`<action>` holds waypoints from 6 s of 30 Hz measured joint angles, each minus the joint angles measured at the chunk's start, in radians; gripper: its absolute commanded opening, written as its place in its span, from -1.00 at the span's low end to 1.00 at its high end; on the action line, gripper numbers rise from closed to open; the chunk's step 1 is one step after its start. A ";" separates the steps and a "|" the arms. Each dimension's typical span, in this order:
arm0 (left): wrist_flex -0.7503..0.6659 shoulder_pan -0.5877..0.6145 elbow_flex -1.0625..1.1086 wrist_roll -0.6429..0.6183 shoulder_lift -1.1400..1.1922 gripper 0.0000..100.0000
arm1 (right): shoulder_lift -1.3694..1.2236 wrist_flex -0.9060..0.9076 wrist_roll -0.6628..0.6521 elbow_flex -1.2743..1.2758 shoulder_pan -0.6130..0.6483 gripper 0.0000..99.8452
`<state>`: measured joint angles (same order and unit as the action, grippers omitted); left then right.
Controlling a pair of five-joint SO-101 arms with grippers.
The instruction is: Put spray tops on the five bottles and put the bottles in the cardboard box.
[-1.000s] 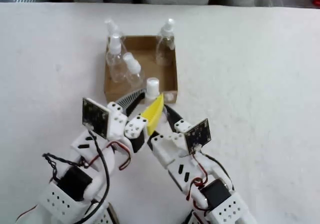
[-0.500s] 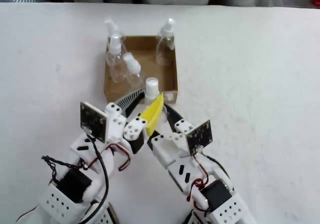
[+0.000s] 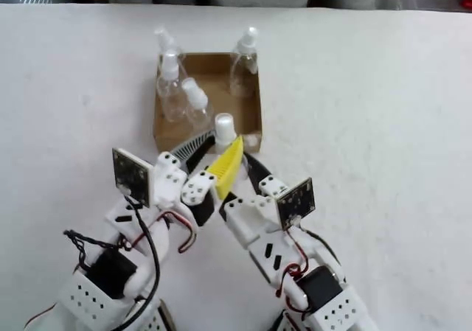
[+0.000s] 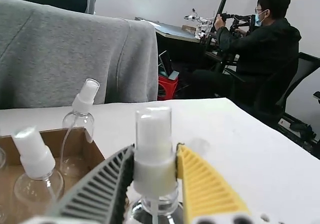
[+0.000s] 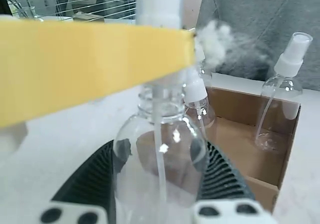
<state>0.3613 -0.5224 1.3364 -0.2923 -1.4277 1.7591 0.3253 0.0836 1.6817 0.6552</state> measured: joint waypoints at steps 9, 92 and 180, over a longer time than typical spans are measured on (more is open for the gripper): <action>-0.034 -0.023 0.029 -0.003 -0.049 -0.96 | 0.014 0.000 0.000 0.000 -0.003 -0.95; 0.411 -0.129 -0.281 0.367 0.112 -0.95 | 0.026 0.054 -0.077 0.000 -0.028 -0.97; 0.563 -0.040 -0.454 0.427 0.364 -0.31 | 0.025 0.066 -0.078 0.000 -0.020 -0.97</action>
<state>0.9244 -0.5623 0.8823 0.1343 -1.0641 1.7837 0.3913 0.0054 1.6817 0.6352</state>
